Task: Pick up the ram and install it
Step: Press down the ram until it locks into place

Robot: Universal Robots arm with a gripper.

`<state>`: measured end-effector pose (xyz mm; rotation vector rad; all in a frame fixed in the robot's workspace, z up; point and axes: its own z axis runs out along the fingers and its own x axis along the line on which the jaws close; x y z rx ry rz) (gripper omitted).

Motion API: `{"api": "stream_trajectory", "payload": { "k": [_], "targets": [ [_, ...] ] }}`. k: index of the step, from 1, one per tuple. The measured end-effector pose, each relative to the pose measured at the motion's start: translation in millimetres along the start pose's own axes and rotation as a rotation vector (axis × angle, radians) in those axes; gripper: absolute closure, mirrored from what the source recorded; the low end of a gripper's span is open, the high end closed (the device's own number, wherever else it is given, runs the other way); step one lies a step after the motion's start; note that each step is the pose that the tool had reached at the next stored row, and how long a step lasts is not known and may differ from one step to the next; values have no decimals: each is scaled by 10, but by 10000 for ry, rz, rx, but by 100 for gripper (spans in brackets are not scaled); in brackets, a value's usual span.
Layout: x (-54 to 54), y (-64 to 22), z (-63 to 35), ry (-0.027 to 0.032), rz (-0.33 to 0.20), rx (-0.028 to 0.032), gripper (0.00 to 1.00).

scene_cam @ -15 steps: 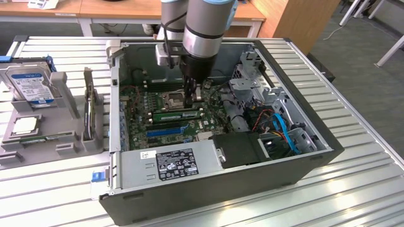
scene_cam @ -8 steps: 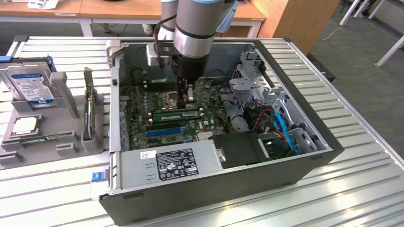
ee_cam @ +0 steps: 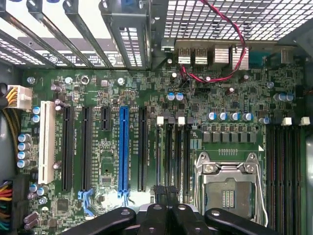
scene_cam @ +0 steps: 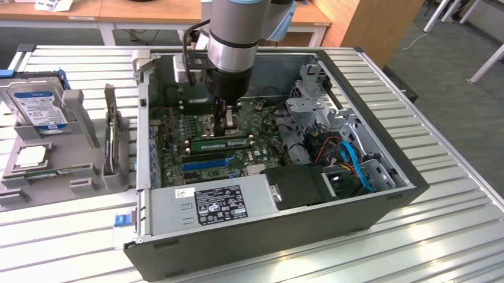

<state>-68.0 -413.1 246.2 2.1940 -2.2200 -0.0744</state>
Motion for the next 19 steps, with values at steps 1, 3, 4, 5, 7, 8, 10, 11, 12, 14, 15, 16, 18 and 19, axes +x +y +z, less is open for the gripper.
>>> {"api": "stream_trajectory", "payload": {
  "k": [1,3,4,5,7,8,10,11,12,14,15,16,18,19],
  "targets": [
    [0,0,0,0,0,0,90],
    [1,1,0,0,-1,0,90],
    [1,9,0,0,0,0,90],
    [2,23,0,1,0,3,90],
    [1,55,2,1,0,16,90],
    [1,63,3,0,0,19,90],
    [1,63,3,0,-1,20,90],
    [1,63,3,0,-1,20,90],
    [1,63,3,0,-2,20,90],
    [2,63,9,-1,-1,20,90],
    [2,63,14,0,-1,20,90],
    [2,62,20,1,-1,20,90],
    [2,62,34,0,-1,19,90],
    [2,62,39,0,-1,20,90]
  ]
}}
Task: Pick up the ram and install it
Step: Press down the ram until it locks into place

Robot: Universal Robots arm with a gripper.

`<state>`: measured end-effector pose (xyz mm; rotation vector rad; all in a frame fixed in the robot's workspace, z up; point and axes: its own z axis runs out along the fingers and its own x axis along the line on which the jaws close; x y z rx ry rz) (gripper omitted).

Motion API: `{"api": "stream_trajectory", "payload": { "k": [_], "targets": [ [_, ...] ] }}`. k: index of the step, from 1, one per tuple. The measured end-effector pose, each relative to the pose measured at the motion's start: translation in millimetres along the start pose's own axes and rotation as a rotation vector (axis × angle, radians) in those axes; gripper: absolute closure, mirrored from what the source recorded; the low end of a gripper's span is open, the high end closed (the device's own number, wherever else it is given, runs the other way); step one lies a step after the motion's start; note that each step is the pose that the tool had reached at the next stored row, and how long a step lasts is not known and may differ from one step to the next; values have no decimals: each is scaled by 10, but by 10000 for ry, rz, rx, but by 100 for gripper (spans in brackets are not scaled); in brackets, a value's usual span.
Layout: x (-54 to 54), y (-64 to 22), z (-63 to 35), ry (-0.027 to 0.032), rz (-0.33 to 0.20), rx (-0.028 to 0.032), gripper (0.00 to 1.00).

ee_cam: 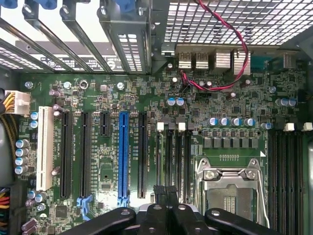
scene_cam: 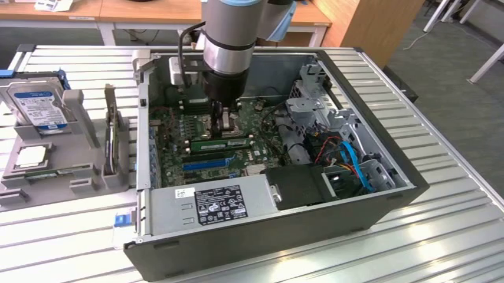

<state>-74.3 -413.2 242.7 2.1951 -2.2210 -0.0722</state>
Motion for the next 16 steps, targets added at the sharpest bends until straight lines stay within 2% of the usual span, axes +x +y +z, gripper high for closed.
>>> {"api": "stream_trajectory", "payload": {
  "k": [16],
  "targets": [
    [2,-3,67,0,1,0,90]
  ]
}}
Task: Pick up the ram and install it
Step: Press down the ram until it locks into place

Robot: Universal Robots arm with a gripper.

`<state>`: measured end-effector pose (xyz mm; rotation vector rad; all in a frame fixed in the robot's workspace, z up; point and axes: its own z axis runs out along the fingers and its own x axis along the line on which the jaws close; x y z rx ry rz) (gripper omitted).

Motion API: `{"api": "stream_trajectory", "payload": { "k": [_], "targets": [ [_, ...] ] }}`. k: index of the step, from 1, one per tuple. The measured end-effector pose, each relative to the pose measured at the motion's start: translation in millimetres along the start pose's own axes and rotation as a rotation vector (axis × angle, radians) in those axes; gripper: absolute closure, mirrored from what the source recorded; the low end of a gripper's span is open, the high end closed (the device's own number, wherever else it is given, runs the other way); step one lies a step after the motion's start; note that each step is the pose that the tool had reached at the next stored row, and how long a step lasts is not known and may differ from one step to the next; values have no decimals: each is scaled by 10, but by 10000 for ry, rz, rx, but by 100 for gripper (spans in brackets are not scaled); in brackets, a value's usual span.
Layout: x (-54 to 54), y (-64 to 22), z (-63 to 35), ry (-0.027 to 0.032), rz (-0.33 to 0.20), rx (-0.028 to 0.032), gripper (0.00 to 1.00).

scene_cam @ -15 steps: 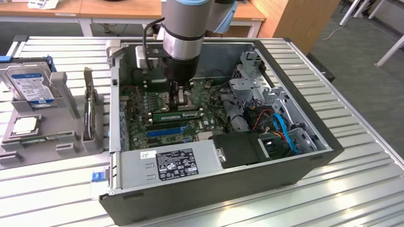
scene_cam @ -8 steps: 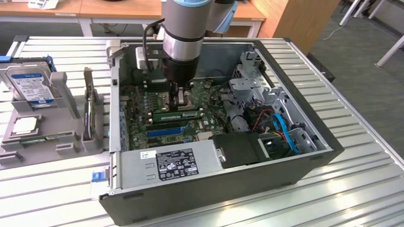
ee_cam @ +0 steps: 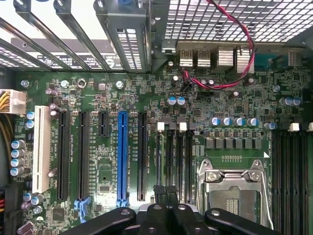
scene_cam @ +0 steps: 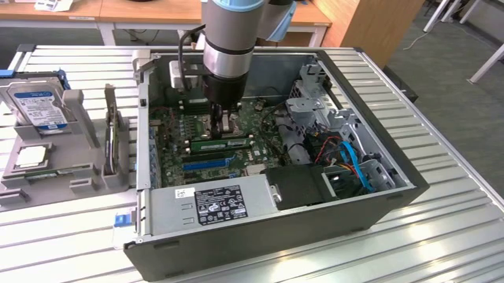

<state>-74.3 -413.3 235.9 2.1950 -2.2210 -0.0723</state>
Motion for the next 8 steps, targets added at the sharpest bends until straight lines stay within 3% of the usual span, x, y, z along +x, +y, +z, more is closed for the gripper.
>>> {"api": "stream_trajectory", "payload": {
  "k": [8],
  "targets": [
    [0,-1,19,0,-1,0,90]
  ]
}}
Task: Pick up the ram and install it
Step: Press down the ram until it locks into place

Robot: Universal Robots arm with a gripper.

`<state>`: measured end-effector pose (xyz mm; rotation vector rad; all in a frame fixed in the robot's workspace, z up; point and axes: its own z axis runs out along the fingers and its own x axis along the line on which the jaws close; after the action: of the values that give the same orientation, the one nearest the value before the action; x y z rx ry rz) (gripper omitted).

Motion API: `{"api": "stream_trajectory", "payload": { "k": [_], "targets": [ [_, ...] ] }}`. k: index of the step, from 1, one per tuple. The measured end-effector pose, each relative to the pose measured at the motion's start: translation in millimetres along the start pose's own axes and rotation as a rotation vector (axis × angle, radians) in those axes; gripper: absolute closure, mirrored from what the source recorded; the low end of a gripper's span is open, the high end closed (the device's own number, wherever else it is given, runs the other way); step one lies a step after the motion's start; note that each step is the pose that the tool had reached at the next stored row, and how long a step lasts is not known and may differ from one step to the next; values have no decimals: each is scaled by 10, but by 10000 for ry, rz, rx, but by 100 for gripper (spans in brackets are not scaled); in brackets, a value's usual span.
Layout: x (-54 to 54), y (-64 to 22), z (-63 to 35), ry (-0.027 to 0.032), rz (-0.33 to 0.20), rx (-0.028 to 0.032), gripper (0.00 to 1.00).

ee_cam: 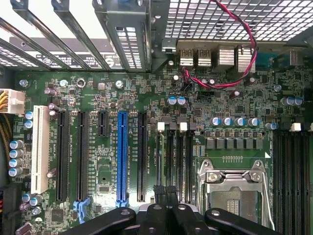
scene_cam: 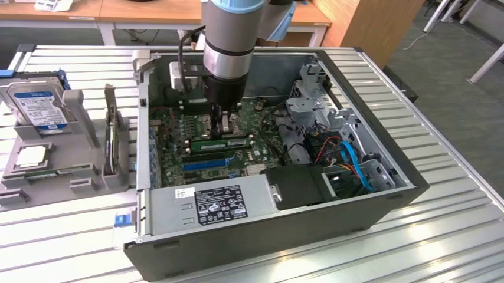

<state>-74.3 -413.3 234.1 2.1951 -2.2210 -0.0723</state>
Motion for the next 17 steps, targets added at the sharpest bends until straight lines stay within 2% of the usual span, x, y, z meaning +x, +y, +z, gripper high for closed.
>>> {"api": "stream_trajectory", "payload": {
  "k": [17],
  "targets": [
    [1,-2,41,-5,0,1,90]
  ]
}}
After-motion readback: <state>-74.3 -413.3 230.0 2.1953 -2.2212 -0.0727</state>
